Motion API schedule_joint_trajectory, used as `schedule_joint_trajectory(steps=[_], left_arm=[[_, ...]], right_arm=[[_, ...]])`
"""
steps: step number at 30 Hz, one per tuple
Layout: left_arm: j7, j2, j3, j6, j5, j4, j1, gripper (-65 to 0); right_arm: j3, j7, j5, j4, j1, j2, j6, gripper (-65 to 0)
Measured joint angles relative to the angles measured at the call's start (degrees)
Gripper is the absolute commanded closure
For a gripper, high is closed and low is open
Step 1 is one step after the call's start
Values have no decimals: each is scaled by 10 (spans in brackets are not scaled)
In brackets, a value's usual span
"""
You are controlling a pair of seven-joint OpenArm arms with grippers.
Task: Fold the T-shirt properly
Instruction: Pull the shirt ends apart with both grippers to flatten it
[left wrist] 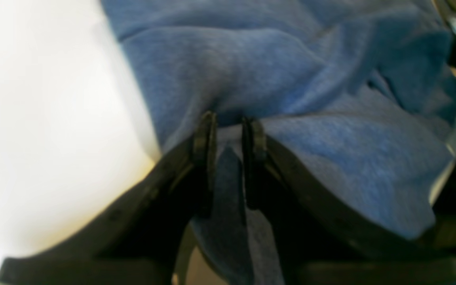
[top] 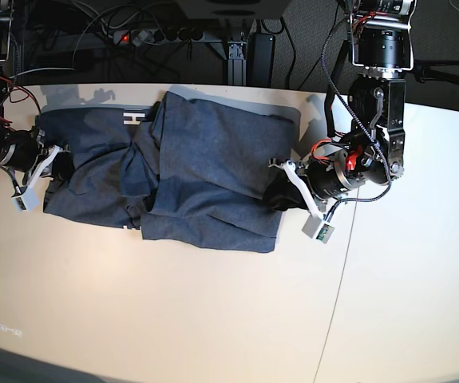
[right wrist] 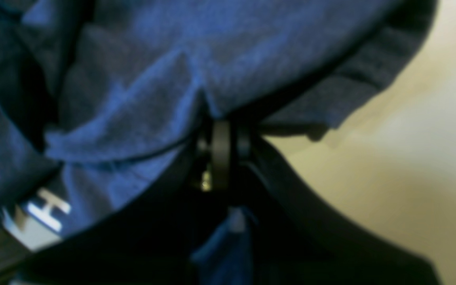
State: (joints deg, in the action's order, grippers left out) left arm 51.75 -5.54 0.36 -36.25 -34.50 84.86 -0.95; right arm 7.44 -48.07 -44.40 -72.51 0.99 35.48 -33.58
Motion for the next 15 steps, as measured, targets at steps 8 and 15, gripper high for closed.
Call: schedule_joint_trajectory(steps=[8, 15], left_arm=[[12, -34, -55, -2, -1, 0, 1, -150], [14, -72, -55, -2, -32, 0, 2, -150]], right_arm=[[0, -31, 0, -94, 4, -4, -1, 0], [24, -47, -16, -166, 4, -4, -1, 0]])
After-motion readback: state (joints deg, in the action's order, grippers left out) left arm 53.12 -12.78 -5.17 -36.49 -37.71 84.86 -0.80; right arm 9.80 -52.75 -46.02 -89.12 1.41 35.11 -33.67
